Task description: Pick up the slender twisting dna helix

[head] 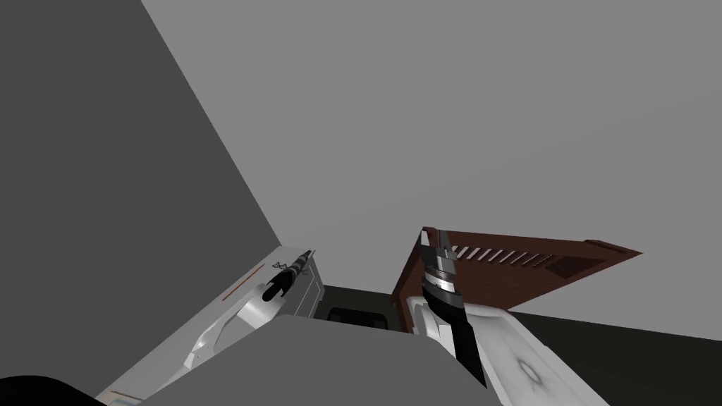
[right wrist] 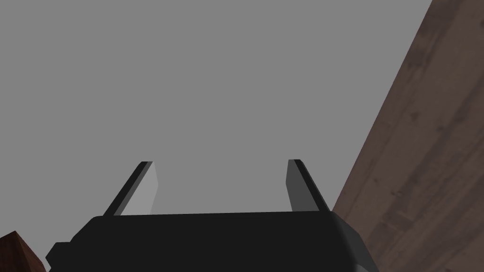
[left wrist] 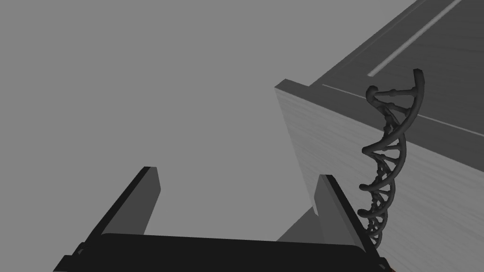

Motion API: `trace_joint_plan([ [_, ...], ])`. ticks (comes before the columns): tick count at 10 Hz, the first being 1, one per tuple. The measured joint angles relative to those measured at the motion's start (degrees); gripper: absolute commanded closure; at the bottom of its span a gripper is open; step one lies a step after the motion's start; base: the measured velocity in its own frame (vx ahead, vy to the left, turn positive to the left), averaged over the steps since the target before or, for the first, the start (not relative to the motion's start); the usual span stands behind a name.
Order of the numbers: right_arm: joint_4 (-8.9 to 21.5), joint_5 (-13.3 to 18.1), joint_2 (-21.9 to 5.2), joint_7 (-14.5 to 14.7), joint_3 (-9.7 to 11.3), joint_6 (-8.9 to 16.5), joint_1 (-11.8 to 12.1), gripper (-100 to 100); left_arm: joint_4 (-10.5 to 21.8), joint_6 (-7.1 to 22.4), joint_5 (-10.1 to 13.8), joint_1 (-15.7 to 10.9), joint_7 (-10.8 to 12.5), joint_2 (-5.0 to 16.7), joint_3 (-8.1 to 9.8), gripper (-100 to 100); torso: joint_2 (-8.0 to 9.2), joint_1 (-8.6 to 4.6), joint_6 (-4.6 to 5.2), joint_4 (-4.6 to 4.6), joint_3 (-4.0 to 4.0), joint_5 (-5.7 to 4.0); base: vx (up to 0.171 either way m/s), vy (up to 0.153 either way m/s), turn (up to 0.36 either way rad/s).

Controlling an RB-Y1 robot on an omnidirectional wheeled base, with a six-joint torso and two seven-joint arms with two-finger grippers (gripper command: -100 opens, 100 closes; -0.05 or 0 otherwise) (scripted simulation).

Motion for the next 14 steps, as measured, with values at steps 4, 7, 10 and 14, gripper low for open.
trace_joint_plan([
  [4,0.0,0.0,0.0,0.0,0.0,0.0,0.0,0,1.42,6.35,-0.87,-0.35,1.09,1.64,-0.44,-100,-0.02,0.02,0.0,0.0,-0.01,0.0,0.013,0.02,-0.072],
  [7,0.0,0.0,0.0,0.0,0.0,0.0,0.0,0,2.96,10.74,-1.92,-0.88,1.95,2.26,-0.95,-100,-0.05,0.05,0.01,-0.01,-0.03,0.01,0.016,0.026,-0.054],
  [10,0.0,0.0,0.0,0.0,0.0,0.0,0.0,0,4.48,14.38,-2.18,-1.45,2.71,3.11,-1.19,-100,0.0,0.04,-0.01,0.0,0.0,0.01,0.007,0.028,-0.069],
  [14,0.0,0.0,0.0,0.0,0.0,0.0,0.0,0,5.44,20.84,-3.35,-1.91,3.86,3.45,-1.98,-100,-0.03,0.11,0.01,0.0,-0.01,0.02,0.012,0.041,-0.094],
])
